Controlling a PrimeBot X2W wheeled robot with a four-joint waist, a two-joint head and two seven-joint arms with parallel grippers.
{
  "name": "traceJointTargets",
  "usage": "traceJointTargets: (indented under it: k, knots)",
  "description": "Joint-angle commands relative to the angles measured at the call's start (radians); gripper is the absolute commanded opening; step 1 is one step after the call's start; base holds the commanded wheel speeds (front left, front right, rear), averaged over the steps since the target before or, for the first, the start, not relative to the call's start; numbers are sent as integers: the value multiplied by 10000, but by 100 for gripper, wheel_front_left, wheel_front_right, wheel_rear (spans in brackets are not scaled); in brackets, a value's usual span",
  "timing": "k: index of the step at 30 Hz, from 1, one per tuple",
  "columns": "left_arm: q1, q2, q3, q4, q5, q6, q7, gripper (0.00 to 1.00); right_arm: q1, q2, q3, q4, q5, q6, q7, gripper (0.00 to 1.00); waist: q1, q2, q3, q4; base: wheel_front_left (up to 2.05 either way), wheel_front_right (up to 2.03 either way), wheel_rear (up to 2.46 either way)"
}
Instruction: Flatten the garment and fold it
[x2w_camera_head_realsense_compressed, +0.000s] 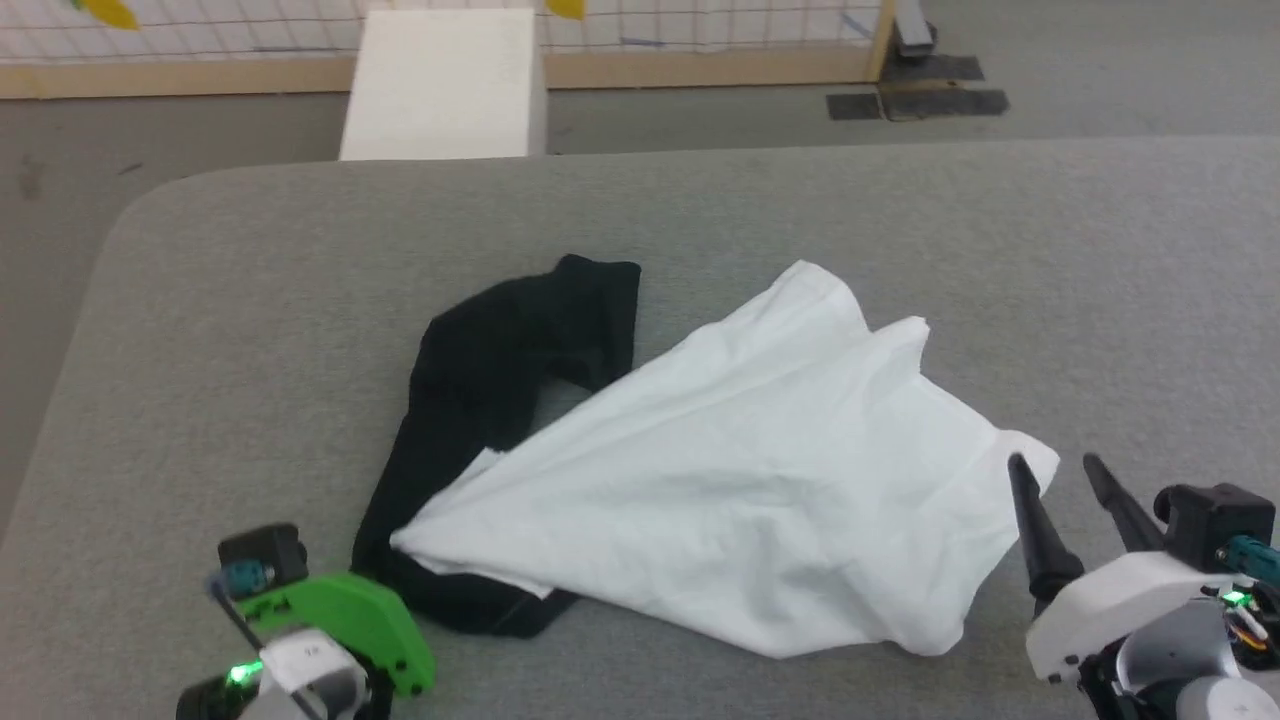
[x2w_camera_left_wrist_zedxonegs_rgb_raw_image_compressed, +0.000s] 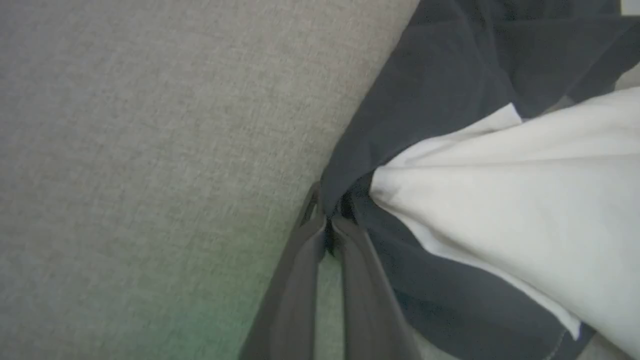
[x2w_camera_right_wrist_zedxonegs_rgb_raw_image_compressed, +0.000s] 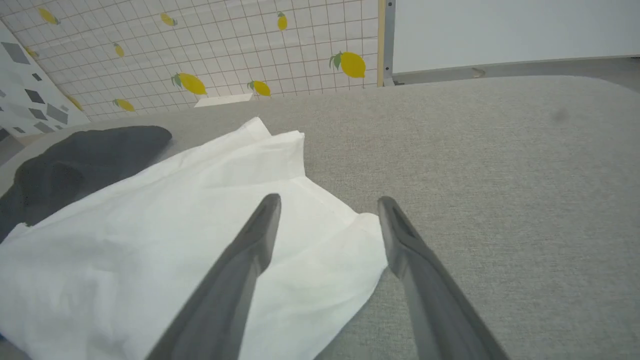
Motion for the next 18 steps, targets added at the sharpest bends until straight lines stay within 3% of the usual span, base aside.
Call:
traceJointTargets:
  k: [1, 4, 11, 18]
  knots:
    - [294, 43, 45, -242, -120, 114, 31, 100, 183, -6, -105, 99, 33, -15, 316, 100, -1, 0, -321, 560, 0, 0, 0]
    - [684, -69, 175, -815, -257, 33, -374, 100, 388, -6, -396, 295, 181, -15, 1216, 100, -1, 0, -355, 732, 0, 0, 0]
    - [509, -237, 76, -1661, 687, -827, -2950, 100, 332, -6, -1024, 678, 148, -15, 2817, 100, -1, 0, -136, 961, 0, 0, 0]
    - [65, -624, 302, -1980, 1719, -1261, -3376, 100, -376, -6, -752, 1529, -46, -15, 4208, 100, -1, 0, 360, 1029, 0, 0, 0]
